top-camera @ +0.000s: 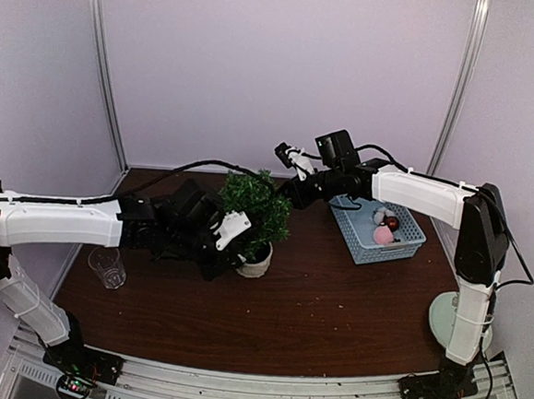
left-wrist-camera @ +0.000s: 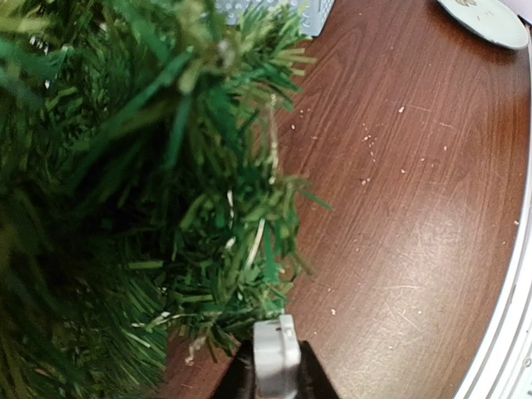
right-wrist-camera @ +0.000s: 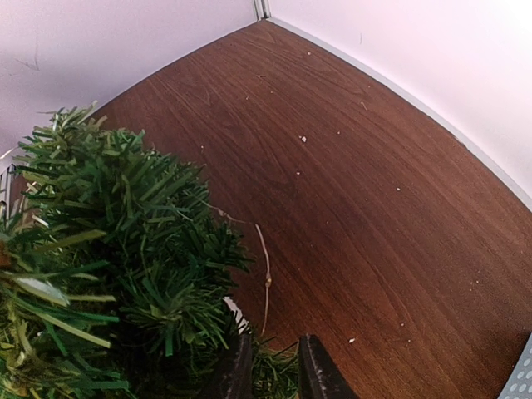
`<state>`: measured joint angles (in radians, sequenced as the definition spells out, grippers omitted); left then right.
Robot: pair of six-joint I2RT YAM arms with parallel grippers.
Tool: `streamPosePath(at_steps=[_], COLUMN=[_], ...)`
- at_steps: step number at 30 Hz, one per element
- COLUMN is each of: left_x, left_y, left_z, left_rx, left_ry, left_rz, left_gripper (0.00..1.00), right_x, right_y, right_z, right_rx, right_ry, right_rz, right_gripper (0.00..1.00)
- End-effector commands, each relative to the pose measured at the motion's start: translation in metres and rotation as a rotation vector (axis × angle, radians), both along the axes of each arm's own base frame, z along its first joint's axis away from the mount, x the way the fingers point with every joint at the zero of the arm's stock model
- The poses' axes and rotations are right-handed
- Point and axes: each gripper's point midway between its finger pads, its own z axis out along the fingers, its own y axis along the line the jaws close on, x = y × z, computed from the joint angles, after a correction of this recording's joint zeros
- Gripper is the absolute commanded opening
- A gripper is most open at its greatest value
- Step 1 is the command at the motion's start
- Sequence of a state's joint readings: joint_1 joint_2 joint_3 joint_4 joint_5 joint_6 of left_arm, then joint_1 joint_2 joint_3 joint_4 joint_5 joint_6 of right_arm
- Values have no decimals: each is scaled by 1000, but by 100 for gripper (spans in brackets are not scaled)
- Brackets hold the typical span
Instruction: Decorate the small christmas tree
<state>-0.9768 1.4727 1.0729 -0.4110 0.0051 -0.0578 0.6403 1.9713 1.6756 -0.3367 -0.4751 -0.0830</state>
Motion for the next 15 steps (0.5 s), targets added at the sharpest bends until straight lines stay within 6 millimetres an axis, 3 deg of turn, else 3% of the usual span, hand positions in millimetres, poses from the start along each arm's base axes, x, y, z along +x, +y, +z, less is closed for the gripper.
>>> streamPosePath(at_steps=[1, 7, 15], left_x=[-1, -5, -13], left_y=[1, 21, 48], left_z=[11, 10, 12], left_rx=[-38, -5, -8], left_ry=[-21, -36, -65], left_rz=[-7, 27, 75], left_gripper=[23, 40, 54], right_x=[-3, -3, -3], right_y=[5, 4, 0], right_z=[0, 4, 16], right_rx=[0, 1, 1], right_ry=[-9, -17, -42], right_rz=[24, 21, 5], right_gripper=[20, 23, 25])
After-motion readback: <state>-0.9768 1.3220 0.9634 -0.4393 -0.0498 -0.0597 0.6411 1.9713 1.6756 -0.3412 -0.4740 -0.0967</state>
